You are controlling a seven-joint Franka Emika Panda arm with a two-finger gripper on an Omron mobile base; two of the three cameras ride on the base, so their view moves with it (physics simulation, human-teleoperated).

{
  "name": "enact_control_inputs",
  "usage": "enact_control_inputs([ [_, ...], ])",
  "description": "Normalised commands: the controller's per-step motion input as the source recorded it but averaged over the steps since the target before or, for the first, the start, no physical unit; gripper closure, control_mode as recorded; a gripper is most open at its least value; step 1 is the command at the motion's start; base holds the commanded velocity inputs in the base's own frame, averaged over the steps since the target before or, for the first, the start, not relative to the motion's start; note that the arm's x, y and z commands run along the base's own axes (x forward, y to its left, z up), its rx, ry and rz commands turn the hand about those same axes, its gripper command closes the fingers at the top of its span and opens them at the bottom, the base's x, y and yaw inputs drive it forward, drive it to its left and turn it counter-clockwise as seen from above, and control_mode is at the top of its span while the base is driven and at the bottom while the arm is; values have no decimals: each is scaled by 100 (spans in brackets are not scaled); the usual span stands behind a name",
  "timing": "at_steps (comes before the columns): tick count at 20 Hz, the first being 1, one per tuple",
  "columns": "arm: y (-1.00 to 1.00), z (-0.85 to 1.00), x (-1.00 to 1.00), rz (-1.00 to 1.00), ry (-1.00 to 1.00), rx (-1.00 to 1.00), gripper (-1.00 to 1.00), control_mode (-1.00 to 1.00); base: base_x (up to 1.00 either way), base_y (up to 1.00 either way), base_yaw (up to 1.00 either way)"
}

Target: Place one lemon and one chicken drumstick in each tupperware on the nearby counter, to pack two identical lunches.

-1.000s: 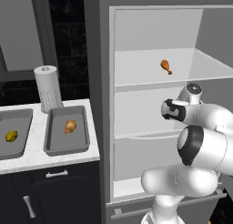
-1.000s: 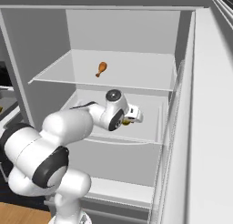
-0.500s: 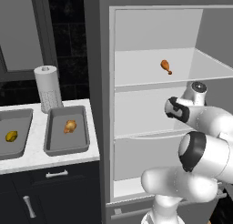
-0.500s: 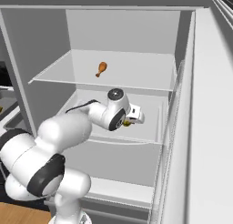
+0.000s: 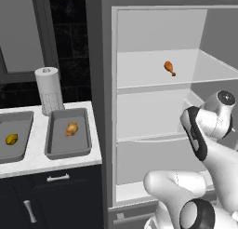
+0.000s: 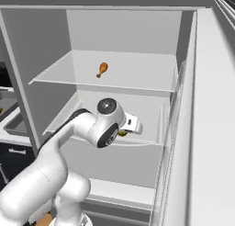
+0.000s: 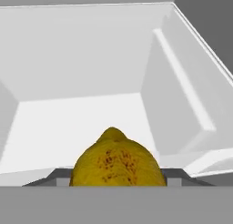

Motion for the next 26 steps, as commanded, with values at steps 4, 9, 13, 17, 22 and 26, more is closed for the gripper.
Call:
enact_control_inputs([
  [4, 20, 83, -81, 0, 7, 0, 100, -100, 0, 0, 0],
  [9, 28, 18, -45, 7, 16, -1, 100, -100, 0, 0, 0],
  [13, 11, 0, -22, 5, 0, -1, 100, 100, -75, 42, 19],
  [17, 0, 0, 0, 0, 0, 0, 100, 100, -80, 95, 28],
  [22, 0, 0, 0, 0, 0, 0, 100, 100, -13, 100, 21],
  [26, 0, 0, 0, 0, 0, 0, 100, 100, 45, 100, 11],
])
